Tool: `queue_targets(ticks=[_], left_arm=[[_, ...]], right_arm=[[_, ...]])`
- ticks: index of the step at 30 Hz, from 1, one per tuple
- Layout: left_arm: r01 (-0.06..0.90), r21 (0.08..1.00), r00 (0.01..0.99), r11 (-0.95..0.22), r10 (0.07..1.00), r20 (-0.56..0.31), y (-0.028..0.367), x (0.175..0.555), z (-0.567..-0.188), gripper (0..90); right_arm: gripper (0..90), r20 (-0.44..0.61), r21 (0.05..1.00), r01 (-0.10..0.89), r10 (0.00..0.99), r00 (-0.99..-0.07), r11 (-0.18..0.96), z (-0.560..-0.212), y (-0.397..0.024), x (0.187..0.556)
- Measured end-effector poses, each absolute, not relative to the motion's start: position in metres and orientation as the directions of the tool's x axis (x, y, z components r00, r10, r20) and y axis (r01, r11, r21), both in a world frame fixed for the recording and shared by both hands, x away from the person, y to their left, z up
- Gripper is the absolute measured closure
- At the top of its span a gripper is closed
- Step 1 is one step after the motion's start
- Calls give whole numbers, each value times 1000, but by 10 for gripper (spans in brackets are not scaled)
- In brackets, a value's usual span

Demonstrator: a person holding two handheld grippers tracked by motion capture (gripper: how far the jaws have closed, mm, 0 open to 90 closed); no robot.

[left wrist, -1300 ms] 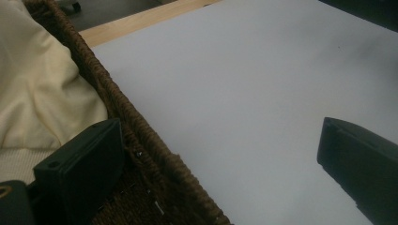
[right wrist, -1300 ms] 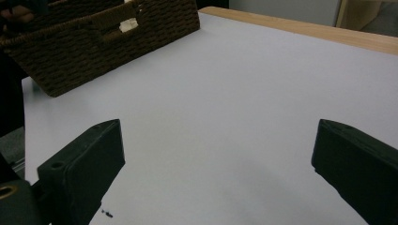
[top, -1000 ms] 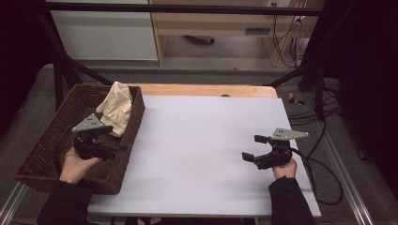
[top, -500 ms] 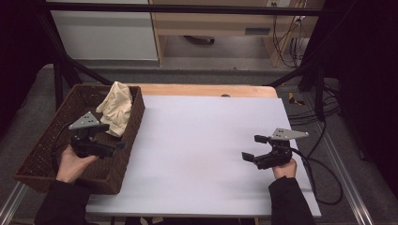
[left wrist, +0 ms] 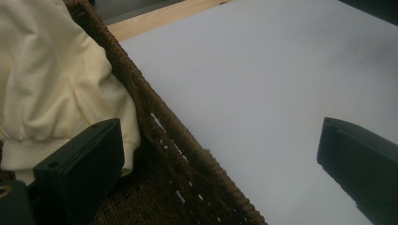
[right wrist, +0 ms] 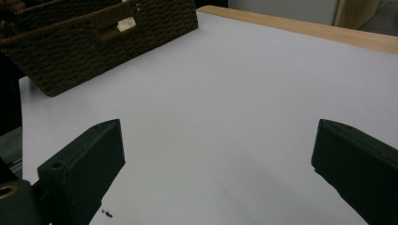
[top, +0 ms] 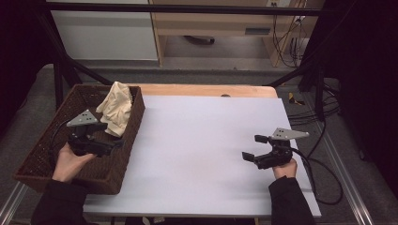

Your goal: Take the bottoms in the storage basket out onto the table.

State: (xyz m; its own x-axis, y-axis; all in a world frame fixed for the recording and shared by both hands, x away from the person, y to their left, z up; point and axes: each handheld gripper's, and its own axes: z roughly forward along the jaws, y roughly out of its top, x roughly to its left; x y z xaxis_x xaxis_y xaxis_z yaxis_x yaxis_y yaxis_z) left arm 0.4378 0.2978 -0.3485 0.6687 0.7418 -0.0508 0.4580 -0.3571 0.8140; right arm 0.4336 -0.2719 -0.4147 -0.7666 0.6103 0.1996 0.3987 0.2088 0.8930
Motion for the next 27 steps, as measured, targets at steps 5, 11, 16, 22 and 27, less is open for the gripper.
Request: queue_targets(ticks=[5, 11, 16, 22, 27], left_arm=[[455, 811, 669, -367, 742, -40, 296, 438, -342, 9], [450, 806, 671, -383, 741, -22, 294, 438, -335, 9], [451, 801, 672, -394, 741, -13, 293, 438, -329, 9], [449, 800, 669, -399, 743, -4, 294, 439, -321, 9], [445, 799, 665, -405, 747, 8, 293, 443, -314, 8]], right_arm=[[35, 201, 892, 400, 610, -767, 209, -415, -272, 434], [35, 201, 893, 400, 610, -767, 209, -415, -272, 434], [35, 202, 892, 401, 610, -766, 208, -415, -271, 434], [36, 202, 892, 401, 610, -766, 208, -415, -272, 434], [36, 202, 892, 402, 610, -766, 209, -415, -271, 434]])
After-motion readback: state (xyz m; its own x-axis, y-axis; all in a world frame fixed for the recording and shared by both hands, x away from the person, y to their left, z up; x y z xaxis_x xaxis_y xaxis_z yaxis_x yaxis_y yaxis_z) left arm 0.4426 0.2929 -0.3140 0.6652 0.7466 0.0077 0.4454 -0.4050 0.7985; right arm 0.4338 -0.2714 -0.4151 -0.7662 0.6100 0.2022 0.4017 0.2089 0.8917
